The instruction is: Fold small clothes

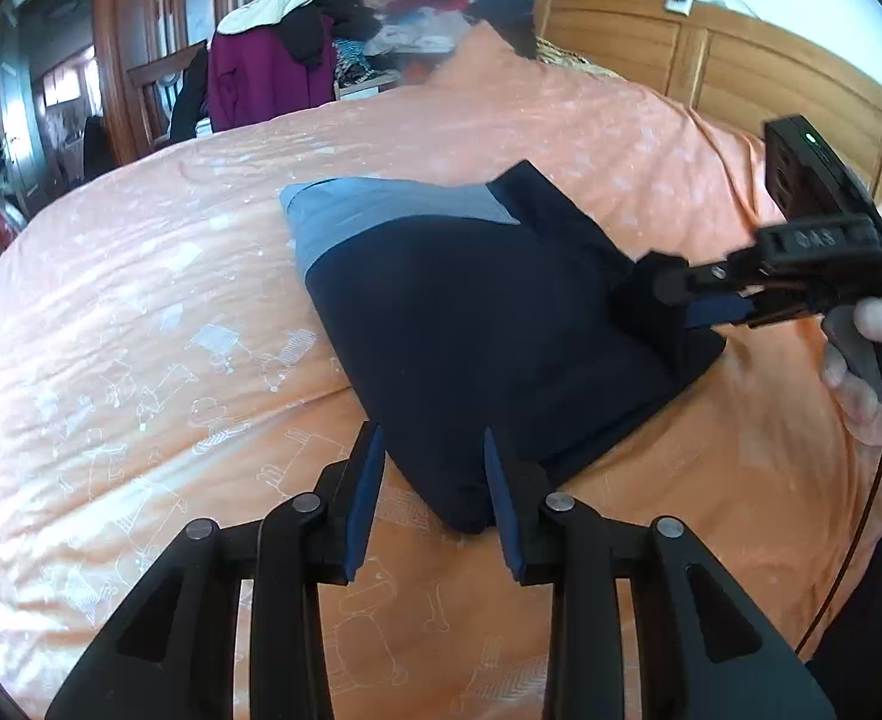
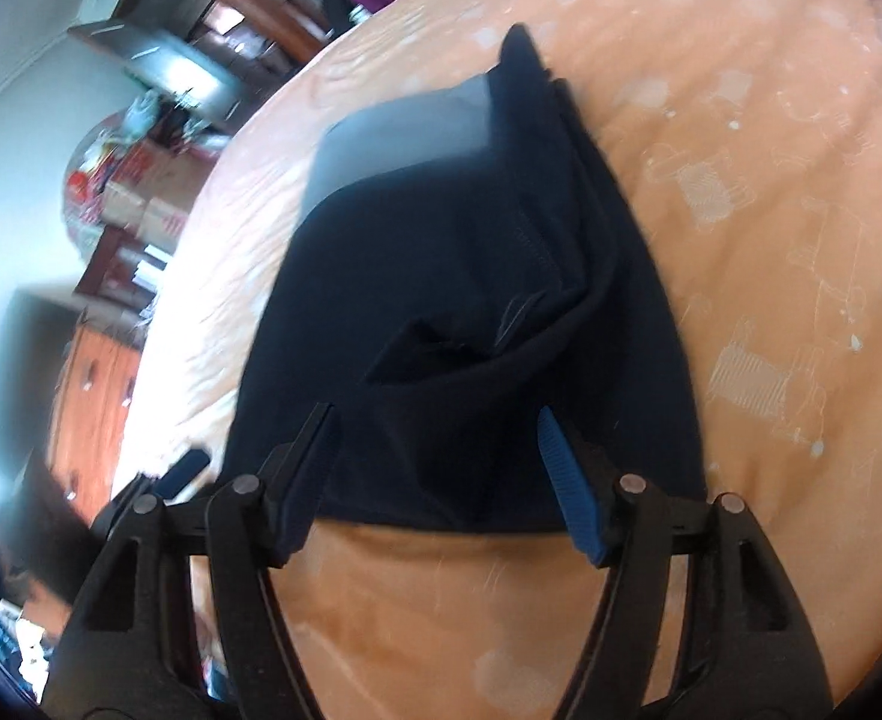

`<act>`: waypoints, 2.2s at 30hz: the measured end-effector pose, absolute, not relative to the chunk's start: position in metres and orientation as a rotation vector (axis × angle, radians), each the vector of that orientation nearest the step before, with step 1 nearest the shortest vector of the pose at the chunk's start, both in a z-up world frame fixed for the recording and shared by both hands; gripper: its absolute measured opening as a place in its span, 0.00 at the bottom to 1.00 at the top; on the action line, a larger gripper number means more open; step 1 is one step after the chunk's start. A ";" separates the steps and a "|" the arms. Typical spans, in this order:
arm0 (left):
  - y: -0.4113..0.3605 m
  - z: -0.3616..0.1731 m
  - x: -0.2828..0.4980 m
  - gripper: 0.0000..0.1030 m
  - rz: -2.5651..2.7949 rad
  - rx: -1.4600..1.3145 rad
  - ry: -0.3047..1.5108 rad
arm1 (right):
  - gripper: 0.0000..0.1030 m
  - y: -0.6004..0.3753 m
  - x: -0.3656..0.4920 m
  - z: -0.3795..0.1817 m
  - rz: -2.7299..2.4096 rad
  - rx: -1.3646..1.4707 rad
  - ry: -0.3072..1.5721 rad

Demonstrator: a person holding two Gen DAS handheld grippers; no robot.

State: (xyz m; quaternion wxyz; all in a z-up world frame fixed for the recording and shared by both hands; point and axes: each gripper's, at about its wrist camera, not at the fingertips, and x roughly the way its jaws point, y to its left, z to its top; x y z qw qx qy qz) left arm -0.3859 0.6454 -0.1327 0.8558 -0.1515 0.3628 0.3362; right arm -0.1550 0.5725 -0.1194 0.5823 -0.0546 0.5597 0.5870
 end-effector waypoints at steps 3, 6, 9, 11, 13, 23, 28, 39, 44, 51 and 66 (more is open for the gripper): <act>0.642 -0.142 -0.387 0.37 0.697 -0.326 0.786 | 0.56 0.565 -0.145 -0.129 1.358 -0.124 1.314; 0.641 -0.151 -0.387 0.37 0.700 -0.323 0.817 | 0.52 0.556 -0.145 -0.135 1.357 -0.125 1.314; 0.647 -0.161 -0.385 0.37 0.706 -0.351 0.820 | 0.31 0.542 -0.139 -0.134 1.351 -0.082 1.274; 0.654 -0.165 -0.379 0.37 0.713 -0.360 0.811 | 0.10 0.536 -0.130 -0.138 1.347 -0.029 1.278; 0.660 -0.169 -0.370 0.37 0.713 -0.352 0.817 | 0.02 0.535 -0.125 -0.145 1.359 0.019 1.292; 0.656 -0.189 -0.367 0.41 0.720 -0.193 0.971 | 0.00 0.492 -0.088 -0.199 1.308 0.323 1.481; 0.655 -0.187 -0.372 0.39 0.713 -0.208 0.954 | 0.00 0.491 -0.083 -0.201 1.349 0.344 1.505; 0.645 -0.119 -0.410 0.36 0.786 -0.224 0.760 | 0.36 0.473 -0.106 -0.096 1.357 -0.045 1.053; 0.667 -0.119 -0.393 0.36 0.780 -0.259 0.733 | 0.32 0.523 -0.087 -0.125 1.356 -0.042 1.184; 0.668 -0.143 -0.353 0.36 0.674 -0.209 0.796 | 0.05 0.530 -0.063 -0.165 1.385 0.039 1.280; 0.676 -0.174 -0.360 0.54 0.653 -0.246 0.880 | 0.00 0.498 -0.104 -0.160 1.470 -0.200 1.194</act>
